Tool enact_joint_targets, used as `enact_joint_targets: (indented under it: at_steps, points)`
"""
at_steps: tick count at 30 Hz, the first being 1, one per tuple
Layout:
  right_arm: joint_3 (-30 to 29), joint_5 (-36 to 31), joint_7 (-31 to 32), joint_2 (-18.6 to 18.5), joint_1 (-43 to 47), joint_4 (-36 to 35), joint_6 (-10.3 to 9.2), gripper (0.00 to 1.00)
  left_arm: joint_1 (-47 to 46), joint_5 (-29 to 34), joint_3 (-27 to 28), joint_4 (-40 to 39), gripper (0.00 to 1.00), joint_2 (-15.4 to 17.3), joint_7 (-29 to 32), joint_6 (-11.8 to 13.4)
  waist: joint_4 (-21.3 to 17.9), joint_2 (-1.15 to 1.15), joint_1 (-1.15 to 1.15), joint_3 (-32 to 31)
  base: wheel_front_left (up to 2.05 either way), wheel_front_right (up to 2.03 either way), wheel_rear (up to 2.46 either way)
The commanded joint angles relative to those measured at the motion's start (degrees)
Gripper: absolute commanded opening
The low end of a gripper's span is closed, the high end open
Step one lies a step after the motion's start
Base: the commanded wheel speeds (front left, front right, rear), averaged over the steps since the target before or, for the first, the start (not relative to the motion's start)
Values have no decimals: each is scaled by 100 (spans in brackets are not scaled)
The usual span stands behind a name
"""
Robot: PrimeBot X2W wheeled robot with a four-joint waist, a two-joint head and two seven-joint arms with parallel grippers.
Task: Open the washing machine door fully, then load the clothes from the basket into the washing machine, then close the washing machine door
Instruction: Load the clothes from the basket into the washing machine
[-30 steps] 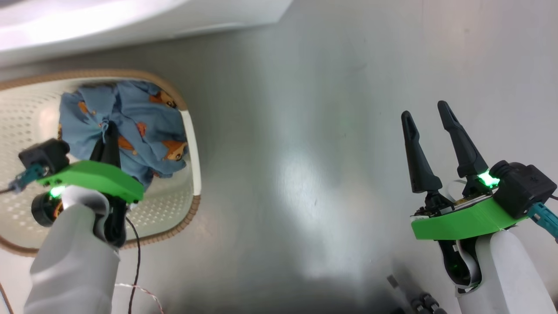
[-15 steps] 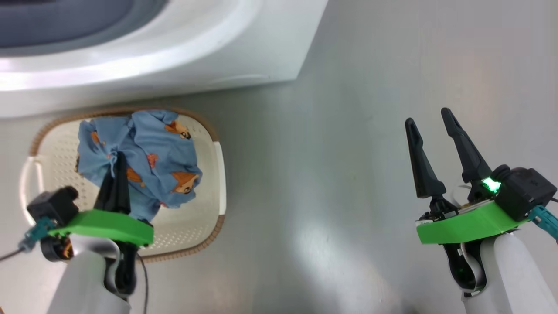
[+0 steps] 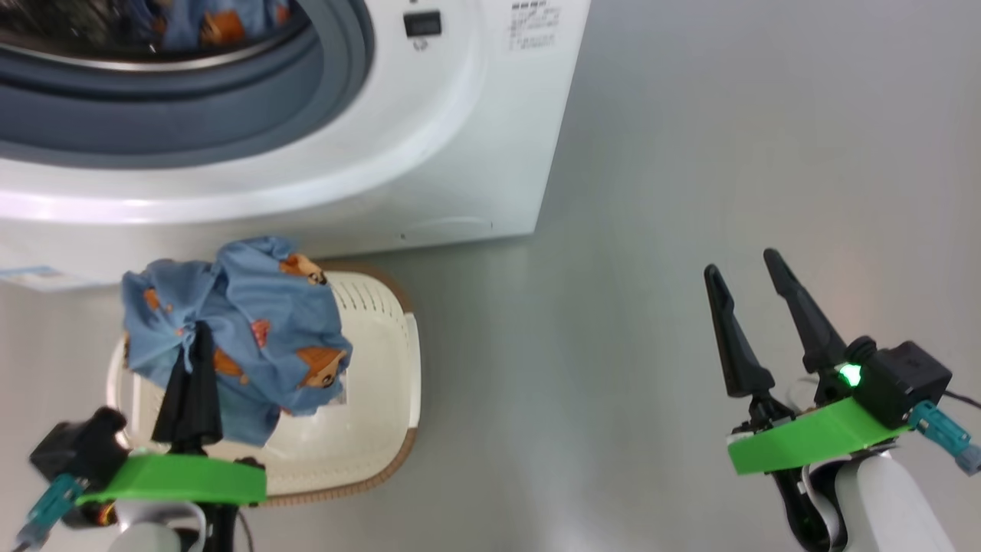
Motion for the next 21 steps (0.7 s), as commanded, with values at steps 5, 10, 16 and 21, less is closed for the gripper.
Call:
enact_joint_targets:
  at_steps: [5,10,16,21]
  points:
    - [141,-129,-27,90,250,-103,16,100,471,246,407,-783,0,48,-70,-17,-43,0,1,-665,0,0,0]
    - [108,-190,-27,110,377,-86,16,100,801,339,612,-1297,0,3,-70,-17,-103,0,1,-1032,0,0,0]
    - [95,-272,-1,130,577,-112,16,100,1227,462,794,-1797,0,-30,-70,-17,-193,0,1,-1504,0,0,0]
    - [94,-319,77,160,745,-162,16,100,1503,583,892,-2078,0,-42,-70,-17,-255,0,1,-1849,0,0,0]
